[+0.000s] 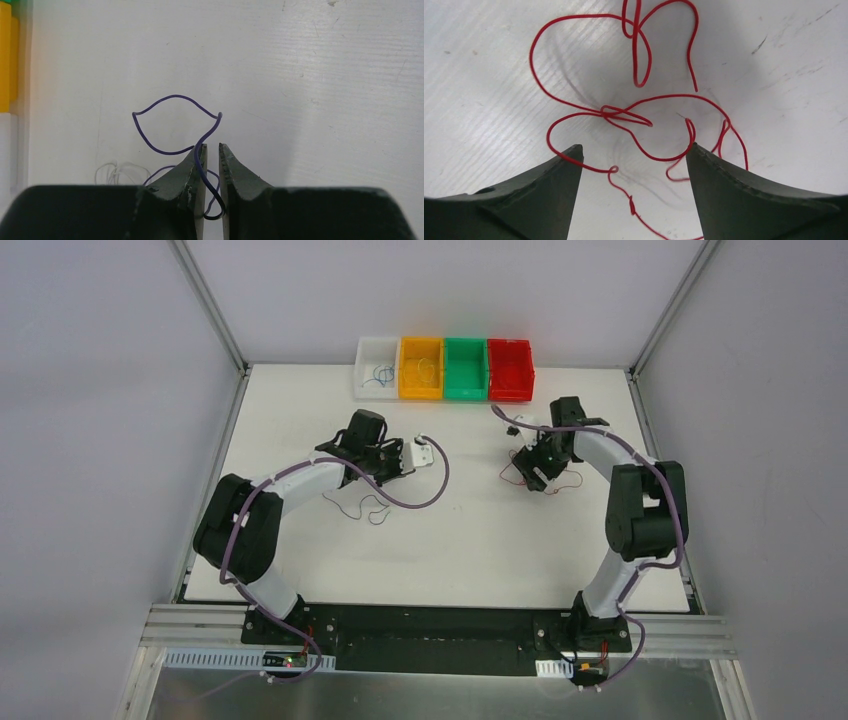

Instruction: Untangle the cables

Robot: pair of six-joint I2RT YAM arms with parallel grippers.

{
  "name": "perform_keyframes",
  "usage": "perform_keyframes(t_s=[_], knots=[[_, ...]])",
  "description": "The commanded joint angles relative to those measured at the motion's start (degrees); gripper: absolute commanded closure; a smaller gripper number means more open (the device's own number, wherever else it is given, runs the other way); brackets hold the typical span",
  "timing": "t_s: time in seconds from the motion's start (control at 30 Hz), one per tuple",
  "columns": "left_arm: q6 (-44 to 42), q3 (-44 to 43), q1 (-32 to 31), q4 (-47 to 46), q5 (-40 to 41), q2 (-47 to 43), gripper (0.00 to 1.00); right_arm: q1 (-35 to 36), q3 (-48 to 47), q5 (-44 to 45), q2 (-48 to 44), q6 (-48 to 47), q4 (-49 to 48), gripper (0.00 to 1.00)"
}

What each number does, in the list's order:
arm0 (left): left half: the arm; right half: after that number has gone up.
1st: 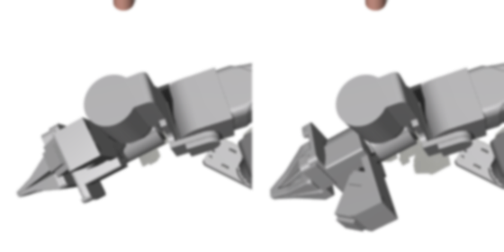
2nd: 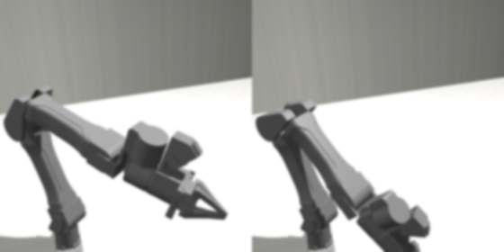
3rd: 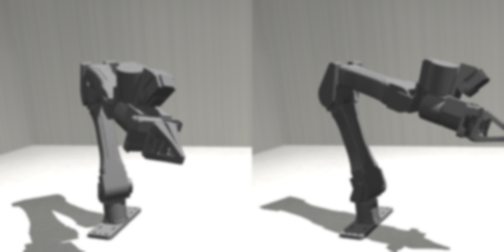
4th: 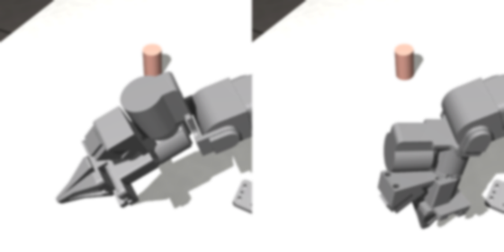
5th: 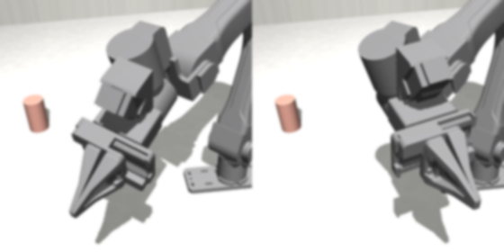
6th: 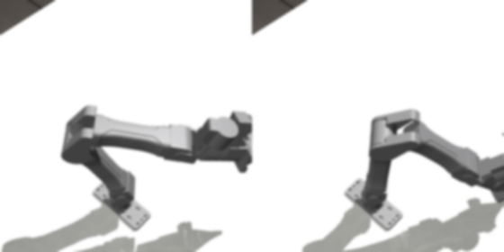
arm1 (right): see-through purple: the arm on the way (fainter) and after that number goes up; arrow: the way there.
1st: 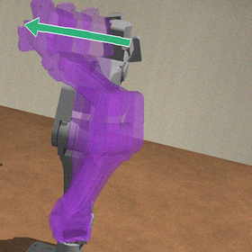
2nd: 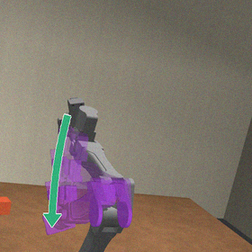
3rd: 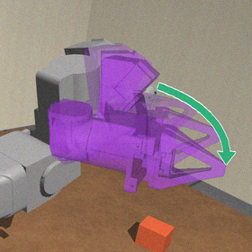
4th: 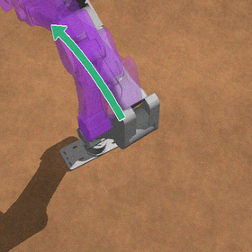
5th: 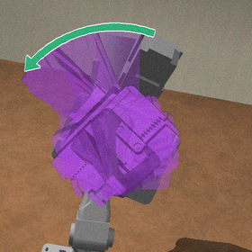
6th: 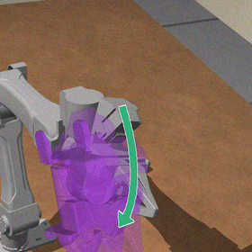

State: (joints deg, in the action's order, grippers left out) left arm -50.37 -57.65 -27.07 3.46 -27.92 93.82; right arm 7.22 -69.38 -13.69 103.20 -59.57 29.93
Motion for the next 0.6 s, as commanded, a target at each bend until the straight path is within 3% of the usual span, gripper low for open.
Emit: perform_keyframes(t_s=[0.0,0.27,0.57], knots=[[0.77,0.10,-0.48,0.78,0.05,-3.02,0.85,-0.25,-2.22,-1.82,-6.96,5.77,5.11,0.20],[0.95,-0.44,-0.66,0.80,-0.24,-2.49,0.85,-0.70,-3.26,0.89,-3.80,6.18,4.19,0.06],[1.82,-0.36,-0.70,0.83,0.94,-2.93,0.85,-1.26,-8.29,-3.61,3.46,6.20,10.59,0.08]])
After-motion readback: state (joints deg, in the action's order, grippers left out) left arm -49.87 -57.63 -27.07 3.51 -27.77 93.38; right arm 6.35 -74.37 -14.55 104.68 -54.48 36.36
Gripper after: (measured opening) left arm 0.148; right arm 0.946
